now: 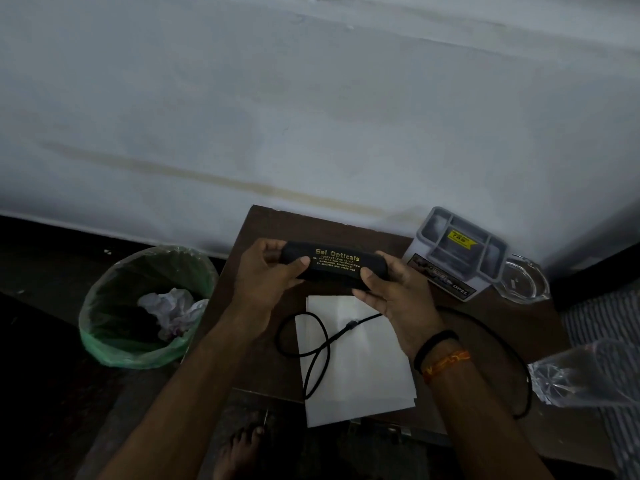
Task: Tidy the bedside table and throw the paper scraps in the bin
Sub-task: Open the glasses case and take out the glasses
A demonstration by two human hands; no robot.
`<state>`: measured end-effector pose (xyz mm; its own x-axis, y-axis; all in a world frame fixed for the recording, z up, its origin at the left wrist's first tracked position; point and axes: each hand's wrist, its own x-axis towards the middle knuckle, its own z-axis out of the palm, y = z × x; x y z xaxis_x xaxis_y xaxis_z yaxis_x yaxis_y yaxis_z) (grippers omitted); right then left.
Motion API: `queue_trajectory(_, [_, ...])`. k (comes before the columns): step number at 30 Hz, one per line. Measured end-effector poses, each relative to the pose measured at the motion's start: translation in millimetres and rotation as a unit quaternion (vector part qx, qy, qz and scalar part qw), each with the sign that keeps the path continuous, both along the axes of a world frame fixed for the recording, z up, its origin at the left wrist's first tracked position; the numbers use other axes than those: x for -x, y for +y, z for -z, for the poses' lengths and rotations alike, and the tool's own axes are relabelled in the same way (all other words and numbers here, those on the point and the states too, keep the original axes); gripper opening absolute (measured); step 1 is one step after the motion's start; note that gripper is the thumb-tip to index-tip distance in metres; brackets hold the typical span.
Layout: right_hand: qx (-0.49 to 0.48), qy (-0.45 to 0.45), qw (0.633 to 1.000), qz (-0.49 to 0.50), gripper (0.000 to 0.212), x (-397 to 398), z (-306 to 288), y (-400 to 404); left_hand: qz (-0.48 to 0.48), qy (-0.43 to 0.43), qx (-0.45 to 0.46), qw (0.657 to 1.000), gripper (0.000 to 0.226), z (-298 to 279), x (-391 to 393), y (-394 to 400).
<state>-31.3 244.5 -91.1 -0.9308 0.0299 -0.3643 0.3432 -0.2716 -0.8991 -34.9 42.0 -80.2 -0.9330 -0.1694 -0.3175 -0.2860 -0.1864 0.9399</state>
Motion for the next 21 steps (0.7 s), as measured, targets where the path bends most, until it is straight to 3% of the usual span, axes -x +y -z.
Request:
queue_trajectory(5, [-0.191, 0.048, 0.98, 0.032, 0.033, 8, 15, -19, -0.012, 0.003, 0.122, 0.992, 0.034, 13, 7, -7])
queue_trajectory(9, [-0.442, 0.072, 0.894, 0.026, 0.052, 15, 25, -27, 0.018, -0.005, 0.193, 0.981, 0.04, 23, 11, -15])
queue_trajectory(16, [-0.459, 0.099, 0.883, 0.013, 0.059, 23, 29, -43, 0.107, 0.01, 0.276, 0.955, 0.056, 26, 17, -24])
queue_trajectory(21, [-0.546, 0.153, 0.824, 0.023, 0.047, 18, 31, -54, 0.184, 0.046, 0.38, 0.905, 0.06, 25, 12, -29])
